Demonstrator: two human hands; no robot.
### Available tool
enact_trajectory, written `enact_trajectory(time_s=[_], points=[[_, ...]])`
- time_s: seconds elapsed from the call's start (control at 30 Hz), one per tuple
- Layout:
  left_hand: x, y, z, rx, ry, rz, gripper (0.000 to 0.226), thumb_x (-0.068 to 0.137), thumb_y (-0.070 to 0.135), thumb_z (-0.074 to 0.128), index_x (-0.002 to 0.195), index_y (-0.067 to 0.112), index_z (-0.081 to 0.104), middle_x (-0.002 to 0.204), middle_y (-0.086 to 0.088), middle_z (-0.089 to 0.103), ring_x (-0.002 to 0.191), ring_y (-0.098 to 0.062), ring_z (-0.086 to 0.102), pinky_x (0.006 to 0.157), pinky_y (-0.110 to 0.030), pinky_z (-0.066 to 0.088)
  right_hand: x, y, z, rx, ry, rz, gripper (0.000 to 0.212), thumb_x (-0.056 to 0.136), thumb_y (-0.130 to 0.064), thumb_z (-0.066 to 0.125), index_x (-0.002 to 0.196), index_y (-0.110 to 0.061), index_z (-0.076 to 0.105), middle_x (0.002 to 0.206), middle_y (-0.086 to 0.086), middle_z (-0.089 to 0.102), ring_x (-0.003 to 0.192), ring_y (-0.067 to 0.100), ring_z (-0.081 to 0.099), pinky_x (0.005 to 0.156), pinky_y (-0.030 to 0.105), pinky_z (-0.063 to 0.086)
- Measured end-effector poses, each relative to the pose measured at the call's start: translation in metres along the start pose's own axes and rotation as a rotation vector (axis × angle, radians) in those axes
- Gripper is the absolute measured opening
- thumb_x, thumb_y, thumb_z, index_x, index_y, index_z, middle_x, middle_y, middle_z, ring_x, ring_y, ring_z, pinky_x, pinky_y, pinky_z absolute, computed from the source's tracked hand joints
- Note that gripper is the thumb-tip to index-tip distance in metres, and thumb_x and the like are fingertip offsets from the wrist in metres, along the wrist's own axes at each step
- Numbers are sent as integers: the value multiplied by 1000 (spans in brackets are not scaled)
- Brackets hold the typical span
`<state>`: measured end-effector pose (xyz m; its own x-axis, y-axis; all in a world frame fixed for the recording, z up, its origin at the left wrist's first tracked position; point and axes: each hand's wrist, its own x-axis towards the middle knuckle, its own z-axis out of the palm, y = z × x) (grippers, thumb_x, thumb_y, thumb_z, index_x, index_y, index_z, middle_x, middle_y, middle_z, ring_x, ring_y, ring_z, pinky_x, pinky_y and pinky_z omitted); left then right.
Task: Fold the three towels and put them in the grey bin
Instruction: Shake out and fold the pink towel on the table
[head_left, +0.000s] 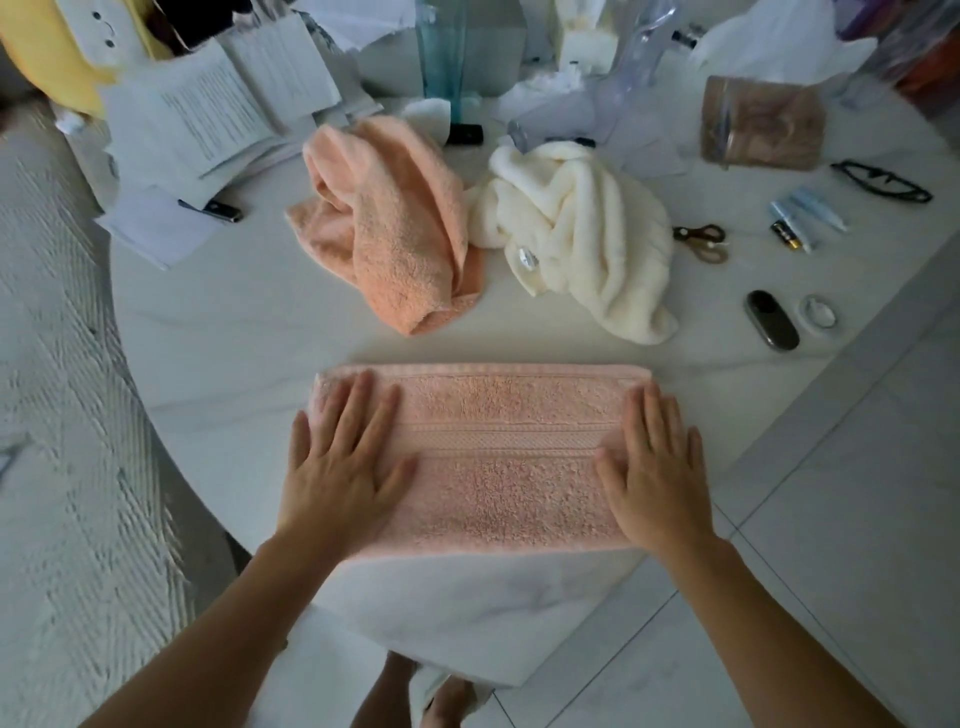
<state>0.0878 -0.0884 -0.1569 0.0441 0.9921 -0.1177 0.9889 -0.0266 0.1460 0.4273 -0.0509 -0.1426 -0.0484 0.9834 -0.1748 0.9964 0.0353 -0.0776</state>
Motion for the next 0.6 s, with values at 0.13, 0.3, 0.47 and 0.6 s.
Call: enact_trajectory(time_s=[0.13, 0.3, 0.47, 0.6], points=[[-14, -9, 2, -208, -31, -180, 74, 96, 67, 13, 156, 37, -18, 166, -2, -25, 154, -24, -15, 124, -49, 8, -4, 7, -3, 121, 52, 199, 73, 92, -42, 19, 151, 0, 28, 160, 22, 27, 146, 37, 26, 112, 57, 30], [-21, -5, -8, -369, -12, -233, 68, 103, 53, 27, 159, 35, -6, 169, -8, -6, 155, -24, -5, 125, -48, 9, 13, -10, -1, 220, 215, 172, 53, 87, -23, 32, 118, 14, 54, 124, 34, 55, 113, 50, 52, 93, 58, 44], [-17, -19, -27, -702, 176, -448, 51, 89, 12, 61, 136, 30, 55, 133, 11, 44, 120, -19, 55, 92, -5, 36, 35, -12, -6, 216, 303, 62, 31, 89, -15, 44, 106, 7, 59, 102, 32, 61, 86, 48, 58, 77, 54, 48], [13, -24, -48, -628, 161, -439, 47, 92, 26, 65, 137, 22, 51, 150, -4, 35, 128, -29, 49, 105, -37, 46, 41, -20, -6, 249, 416, 213, 32, 90, -13, 56, 119, 0, 58, 131, 28, 55, 118, 47, 52, 107, 61, 31]])
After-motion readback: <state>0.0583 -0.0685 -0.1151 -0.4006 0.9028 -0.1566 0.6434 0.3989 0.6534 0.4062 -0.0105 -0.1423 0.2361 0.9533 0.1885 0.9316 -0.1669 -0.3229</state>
